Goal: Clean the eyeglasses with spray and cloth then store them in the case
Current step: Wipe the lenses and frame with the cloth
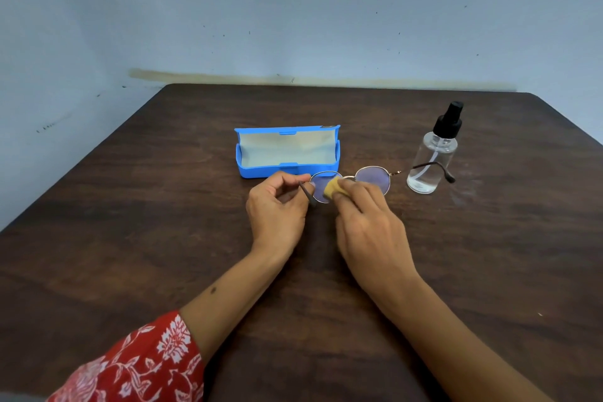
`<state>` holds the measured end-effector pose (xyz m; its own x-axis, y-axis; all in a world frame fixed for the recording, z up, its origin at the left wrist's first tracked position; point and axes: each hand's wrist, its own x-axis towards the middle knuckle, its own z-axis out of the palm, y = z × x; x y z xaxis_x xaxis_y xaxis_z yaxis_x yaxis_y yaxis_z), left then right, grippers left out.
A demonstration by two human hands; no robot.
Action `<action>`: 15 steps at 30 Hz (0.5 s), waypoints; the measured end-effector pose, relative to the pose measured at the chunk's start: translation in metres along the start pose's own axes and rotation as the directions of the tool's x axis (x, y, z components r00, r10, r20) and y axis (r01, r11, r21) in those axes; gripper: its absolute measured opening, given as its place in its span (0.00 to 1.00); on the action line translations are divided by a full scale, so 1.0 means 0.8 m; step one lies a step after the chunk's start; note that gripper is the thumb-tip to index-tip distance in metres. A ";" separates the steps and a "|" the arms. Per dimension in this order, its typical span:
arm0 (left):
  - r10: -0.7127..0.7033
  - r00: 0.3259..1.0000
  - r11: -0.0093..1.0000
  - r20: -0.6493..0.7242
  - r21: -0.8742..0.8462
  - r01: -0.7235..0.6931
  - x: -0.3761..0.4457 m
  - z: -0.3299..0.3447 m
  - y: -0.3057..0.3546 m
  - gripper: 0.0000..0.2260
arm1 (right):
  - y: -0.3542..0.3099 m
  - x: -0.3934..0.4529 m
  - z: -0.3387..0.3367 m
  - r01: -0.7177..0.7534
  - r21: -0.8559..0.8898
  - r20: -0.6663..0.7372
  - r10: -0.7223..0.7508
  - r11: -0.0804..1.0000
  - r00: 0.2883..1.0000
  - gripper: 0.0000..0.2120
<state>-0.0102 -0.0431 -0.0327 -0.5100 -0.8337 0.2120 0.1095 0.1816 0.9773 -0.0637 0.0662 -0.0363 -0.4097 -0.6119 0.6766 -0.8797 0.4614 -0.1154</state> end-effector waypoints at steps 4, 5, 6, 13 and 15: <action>0.026 1.000 1.000 0.000 0.017 -0.026 -0.001 -0.001 0.001 0.04 | -0.007 -0.004 0.001 0.101 0.022 0.027 -0.102 0.995 0.994 0.19; 0.027 1.000 0.999 -0.002 0.019 -0.027 -0.001 0.000 0.001 0.04 | -0.006 -0.004 0.001 0.109 0.024 0.028 -0.109 0.994 0.994 0.19; 0.019 1.000 1.000 -0.006 0.014 -0.019 -0.001 0.000 0.001 0.04 | -0.004 -0.004 0.002 0.096 0.026 0.027 -0.097 0.995 0.995 0.19; 0.007 1.000 1.000 0.000 0.014 -0.007 0.000 -0.001 -0.001 0.04 | -0.001 -0.004 0.002 0.049 0.056 0.031 -0.051 0.997 0.998 0.19; 0.007 1.000 1.000 -0.004 0.016 -0.007 0.001 -0.001 -0.001 0.05 | -0.005 -0.004 0.001 0.098 0.069 0.045 -0.101 0.993 0.994 0.19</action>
<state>-0.0097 -0.0440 -0.0331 -0.5061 -0.8344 0.2185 0.0995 0.1951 0.9757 -0.0591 0.0660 -0.0389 -0.3288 -0.6836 0.6516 -0.9301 0.3539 -0.0981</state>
